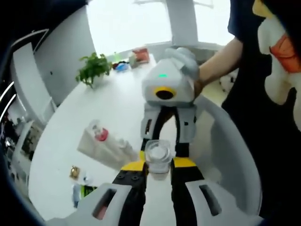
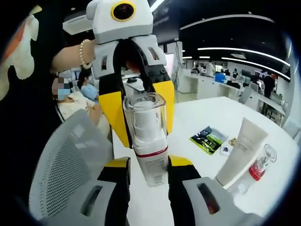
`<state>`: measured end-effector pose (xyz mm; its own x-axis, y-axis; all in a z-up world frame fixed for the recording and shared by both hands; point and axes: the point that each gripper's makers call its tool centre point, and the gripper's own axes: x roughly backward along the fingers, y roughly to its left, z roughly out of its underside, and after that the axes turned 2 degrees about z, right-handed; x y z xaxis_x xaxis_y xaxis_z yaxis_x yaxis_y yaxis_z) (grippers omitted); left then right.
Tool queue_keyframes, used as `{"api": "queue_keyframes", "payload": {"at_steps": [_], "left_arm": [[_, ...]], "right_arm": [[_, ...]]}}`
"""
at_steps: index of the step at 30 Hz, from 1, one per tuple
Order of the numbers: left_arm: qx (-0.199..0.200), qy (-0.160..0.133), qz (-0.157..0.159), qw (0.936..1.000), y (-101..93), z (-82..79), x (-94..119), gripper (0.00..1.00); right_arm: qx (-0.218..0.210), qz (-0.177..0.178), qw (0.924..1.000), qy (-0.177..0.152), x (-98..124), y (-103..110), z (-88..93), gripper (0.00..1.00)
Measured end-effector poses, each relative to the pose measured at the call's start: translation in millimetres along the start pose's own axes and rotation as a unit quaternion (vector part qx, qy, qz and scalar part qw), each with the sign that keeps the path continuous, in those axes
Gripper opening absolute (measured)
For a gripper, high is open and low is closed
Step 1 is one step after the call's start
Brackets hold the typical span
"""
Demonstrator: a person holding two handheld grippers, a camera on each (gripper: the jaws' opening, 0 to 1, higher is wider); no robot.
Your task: Arrange the skincare products in the storage area until every visible bottle or jar stands upright without overlapping.
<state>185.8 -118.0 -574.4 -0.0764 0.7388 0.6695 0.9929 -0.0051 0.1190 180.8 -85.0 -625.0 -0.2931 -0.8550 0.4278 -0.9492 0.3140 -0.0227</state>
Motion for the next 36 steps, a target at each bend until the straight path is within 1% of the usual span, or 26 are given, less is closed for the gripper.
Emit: {"api": "queue_keyframes", "payload": {"at_steps": [8,16,25,31,36], "left_arm": [[-0.001,-0.001,0.007,1.0000,4.0,2.7,-9.2,0.22],[0.003,0.002,0.013,0.9999,5.3,9.3,-19.0,0.22],[0.016,0.001,0.005,0.9999,18.0,17.7,-37.0,0.22],[0.023,0.004,0.006,0.9997,25.3,25.2,-47.9,0.22],[0.027,0.005,-0.003,0.9996,33.6,30.5,-56.5,0.22]], "right_arm": [[-0.019,0.021,0.9995,0.009,2.2,-6.6,10.2,0.42],[-0.038,0.042,0.9983,0.015,6.2,-12.1,18.1,0.48],[-0.061,0.066,0.9956,0.024,12.9,-17.9,31.6,0.56],[-0.076,0.090,0.9926,0.030,17.6,-25.5,39.3,0.67],[-0.086,0.102,0.9904,0.034,21.5,-30.4,44.7,0.70]]}}
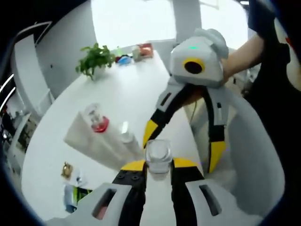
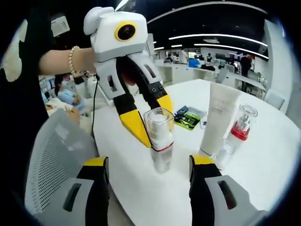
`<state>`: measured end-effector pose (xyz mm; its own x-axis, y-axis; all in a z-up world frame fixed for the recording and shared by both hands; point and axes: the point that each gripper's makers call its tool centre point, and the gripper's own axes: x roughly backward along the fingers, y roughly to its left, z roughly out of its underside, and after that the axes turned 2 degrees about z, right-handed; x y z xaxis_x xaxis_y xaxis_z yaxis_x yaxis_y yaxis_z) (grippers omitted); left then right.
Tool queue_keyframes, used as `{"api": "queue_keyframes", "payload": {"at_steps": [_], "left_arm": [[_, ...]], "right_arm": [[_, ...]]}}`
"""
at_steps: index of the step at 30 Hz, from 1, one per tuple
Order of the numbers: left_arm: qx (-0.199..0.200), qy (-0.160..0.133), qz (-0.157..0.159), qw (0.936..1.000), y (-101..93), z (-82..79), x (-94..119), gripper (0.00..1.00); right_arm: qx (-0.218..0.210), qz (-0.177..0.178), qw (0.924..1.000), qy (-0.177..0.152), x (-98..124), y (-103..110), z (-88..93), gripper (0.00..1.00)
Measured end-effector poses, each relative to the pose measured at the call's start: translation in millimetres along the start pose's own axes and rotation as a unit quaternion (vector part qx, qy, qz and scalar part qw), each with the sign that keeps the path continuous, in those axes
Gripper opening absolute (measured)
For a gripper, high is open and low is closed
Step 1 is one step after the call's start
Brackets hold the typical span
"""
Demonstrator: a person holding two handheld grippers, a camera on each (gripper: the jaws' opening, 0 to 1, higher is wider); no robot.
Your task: Arrange the skincare products in the storage area until every visible bottle or jar stands upright without overlapping.
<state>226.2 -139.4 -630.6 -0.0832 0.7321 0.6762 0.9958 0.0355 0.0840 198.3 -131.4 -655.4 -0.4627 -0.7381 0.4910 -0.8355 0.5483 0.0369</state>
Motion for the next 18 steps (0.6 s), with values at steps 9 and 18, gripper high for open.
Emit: {"api": "queue_keyframes", "payload": {"at_steps": [9,18], "left_arm": [[0.014,0.002,-0.015,0.9998,21.7,15.6,-22.5,0.22],[0.037,0.001,-0.030,0.9989,46.9,23.6,-35.1,0.22]], "right_arm": [[-0.017,0.020,0.9996,0.006,4.8,-7.6,11.0,0.77],[-0.037,0.048,0.9980,0.017,13.9,-20.6,27.6,0.84]]}}
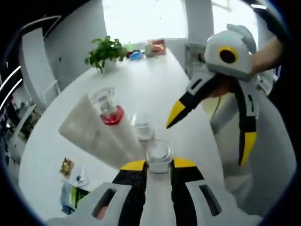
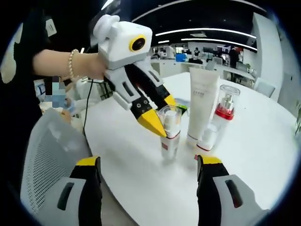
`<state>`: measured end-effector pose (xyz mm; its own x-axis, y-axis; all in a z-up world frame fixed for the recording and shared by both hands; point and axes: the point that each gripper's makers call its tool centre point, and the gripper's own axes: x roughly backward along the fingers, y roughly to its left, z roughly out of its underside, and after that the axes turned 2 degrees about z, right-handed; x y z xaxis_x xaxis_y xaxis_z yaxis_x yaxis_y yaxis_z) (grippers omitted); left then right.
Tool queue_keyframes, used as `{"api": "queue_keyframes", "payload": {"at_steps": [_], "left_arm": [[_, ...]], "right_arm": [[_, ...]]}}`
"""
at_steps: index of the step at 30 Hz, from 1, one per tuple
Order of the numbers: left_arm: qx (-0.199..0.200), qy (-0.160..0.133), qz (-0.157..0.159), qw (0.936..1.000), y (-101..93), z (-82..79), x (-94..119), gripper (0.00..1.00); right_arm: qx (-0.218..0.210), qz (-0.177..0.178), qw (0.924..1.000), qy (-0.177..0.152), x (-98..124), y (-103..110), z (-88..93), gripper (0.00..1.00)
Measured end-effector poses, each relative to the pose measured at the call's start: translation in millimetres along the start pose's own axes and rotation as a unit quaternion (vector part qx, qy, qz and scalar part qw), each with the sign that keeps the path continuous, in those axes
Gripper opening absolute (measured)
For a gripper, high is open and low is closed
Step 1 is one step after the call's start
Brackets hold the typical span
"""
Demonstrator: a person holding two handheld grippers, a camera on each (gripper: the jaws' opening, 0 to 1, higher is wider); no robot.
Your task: Arrange the skincare products in the storage area until every visible bottle or jar stands upright without overlapping.
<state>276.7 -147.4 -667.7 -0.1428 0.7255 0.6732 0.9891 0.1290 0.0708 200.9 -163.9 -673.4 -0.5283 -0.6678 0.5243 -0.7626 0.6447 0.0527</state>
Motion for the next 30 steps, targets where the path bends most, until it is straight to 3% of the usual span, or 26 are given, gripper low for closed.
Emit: {"api": "queue_keyframes", "payload": {"at_steps": [13,30], "left_arm": [[0.012,-0.002,-0.006,0.9999,14.6,3.5,-18.8,0.23],[0.022,-0.023,-0.004,0.9995,16.9,-10.3,-31.1,0.23]], "right_arm": [[-0.026,0.030,0.9992,0.009,7.2,-16.3,17.0,0.90],[-0.037,0.045,0.9982,0.016,7.5,-22.3,23.1,0.94]]}}
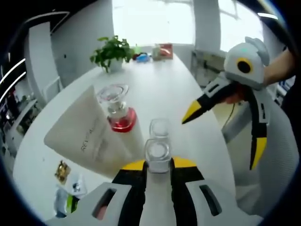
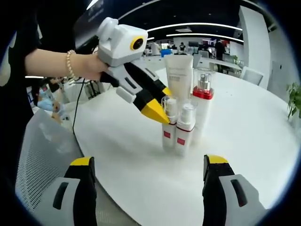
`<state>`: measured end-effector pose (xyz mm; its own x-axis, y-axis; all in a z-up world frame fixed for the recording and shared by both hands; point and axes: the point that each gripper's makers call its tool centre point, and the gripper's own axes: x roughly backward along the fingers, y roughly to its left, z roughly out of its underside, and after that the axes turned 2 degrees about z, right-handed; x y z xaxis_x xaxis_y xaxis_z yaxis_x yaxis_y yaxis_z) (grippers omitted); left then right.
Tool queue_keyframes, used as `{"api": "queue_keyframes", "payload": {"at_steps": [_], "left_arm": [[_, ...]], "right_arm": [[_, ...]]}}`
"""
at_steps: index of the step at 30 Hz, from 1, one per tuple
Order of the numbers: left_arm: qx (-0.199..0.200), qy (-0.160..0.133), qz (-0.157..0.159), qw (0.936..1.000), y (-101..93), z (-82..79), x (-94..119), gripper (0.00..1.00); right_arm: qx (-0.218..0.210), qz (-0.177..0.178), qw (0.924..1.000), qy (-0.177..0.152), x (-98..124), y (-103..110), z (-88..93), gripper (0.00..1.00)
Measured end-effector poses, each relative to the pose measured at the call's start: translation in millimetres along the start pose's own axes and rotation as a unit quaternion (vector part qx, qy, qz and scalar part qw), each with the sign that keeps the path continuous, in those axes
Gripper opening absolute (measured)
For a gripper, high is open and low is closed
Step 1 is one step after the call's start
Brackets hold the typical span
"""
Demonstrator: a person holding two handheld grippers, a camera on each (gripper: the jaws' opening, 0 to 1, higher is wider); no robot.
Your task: Arrange the skincare products in the storage area until every visible bottle or jar stands upright without overlapping.
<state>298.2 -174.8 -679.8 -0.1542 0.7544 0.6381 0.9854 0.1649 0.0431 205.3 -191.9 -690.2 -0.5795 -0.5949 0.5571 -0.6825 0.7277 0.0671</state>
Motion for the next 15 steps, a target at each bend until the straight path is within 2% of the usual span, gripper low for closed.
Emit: {"api": "queue_keyframes", "payload": {"at_steps": [10,15], "left_arm": [[-0.006,0.008,0.006,0.9999,-2.0,2.0,-1.1,0.23],[0.000,0.005,0.007,1.0000,-3.2,0.8,-1.7,0.28]], "right_arm": [[-0.002,0.000,1.0000,0.000,-1.1,-0.2,-0.1,0.95],[-0.004,0.000,1.0000,0.001,-2.3,-1.0,1.1,0.95]]}}
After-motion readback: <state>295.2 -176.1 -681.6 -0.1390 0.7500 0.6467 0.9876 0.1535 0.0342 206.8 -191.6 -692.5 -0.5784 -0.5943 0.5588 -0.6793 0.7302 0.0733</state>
